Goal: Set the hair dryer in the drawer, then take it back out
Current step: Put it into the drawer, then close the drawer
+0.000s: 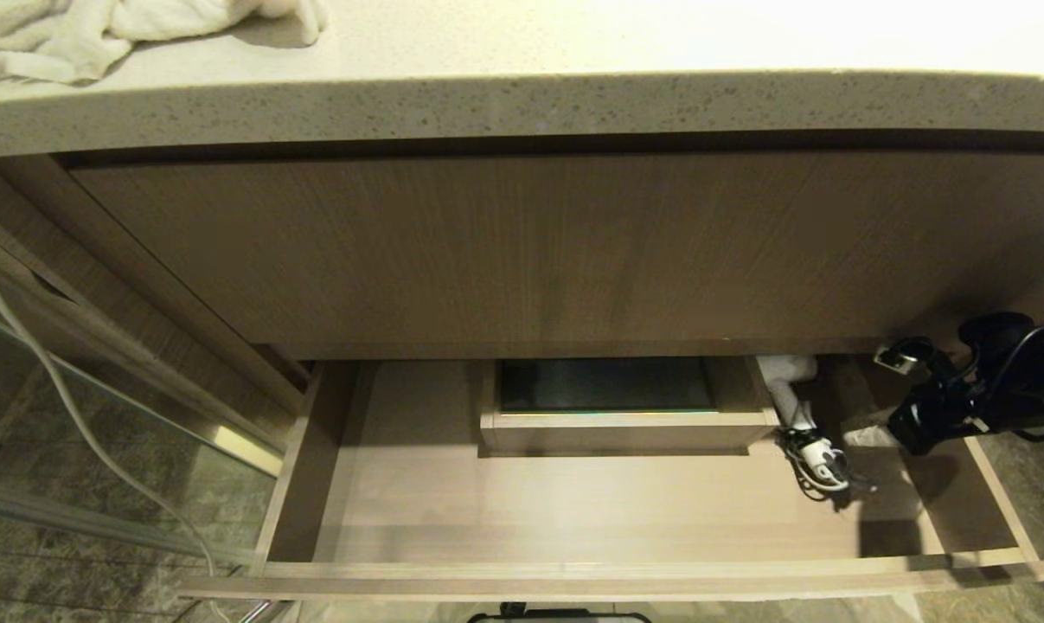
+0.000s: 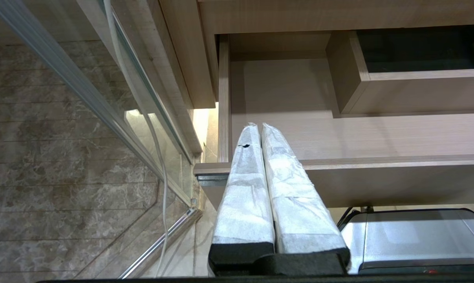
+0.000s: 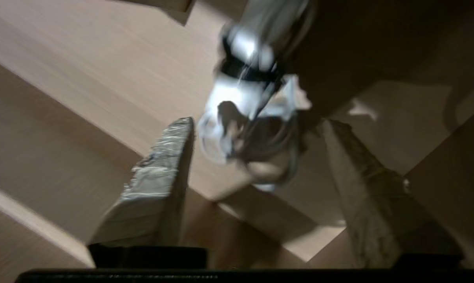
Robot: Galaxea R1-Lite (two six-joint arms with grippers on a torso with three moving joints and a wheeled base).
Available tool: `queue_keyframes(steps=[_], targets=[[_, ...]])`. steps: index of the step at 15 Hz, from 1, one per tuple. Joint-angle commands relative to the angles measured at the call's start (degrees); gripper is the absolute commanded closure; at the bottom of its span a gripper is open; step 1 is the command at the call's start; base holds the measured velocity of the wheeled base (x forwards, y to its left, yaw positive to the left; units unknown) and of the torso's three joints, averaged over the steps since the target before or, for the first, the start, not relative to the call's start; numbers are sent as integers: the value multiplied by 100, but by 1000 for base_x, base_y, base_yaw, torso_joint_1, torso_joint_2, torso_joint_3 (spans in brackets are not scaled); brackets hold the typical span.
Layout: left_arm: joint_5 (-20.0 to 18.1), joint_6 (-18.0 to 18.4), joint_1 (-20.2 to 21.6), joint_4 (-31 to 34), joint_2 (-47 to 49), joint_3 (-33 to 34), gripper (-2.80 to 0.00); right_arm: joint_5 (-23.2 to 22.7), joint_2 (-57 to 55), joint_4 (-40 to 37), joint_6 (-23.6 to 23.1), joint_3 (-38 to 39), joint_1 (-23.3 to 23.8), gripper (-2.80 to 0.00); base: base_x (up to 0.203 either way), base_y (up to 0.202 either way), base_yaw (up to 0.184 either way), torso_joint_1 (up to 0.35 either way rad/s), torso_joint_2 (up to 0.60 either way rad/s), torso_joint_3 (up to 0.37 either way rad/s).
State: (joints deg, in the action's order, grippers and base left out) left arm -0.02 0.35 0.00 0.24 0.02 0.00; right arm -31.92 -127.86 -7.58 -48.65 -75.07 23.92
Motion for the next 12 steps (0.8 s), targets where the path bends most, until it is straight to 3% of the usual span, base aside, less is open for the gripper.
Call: queue_keyframes(steps=[1, 6, 7, 10, 12], targets=[[2, 0, 0, 2, 6, 9, 0, -11, 505, -111, -36, 270, 71, -280, 0, 0, 0, 0, 0, 0], [2, 0, 0, 2, 6, 9, 0, 7, 1971, -631, 38, 1072, 589, -280, 0, 0, 0, 0, 0, 0], [2, 0, 0, 2, 6, 9, 0, 8, 2255, -849, 101, 1180, 707, 0, 0, 0, 0, 0, 0, 0], [2, 0, 0, 2, 6, 9, 0, 197, 3419, -1485, 384, 1638, 901, 0, 0, 0, 0, 0, 0, 0], [2, 0, 0, 2, 6, 9, 0, 680, 3939, -1689, 523, 2120, 946, 0, 0, 0, 0, 0, 0, 0]])
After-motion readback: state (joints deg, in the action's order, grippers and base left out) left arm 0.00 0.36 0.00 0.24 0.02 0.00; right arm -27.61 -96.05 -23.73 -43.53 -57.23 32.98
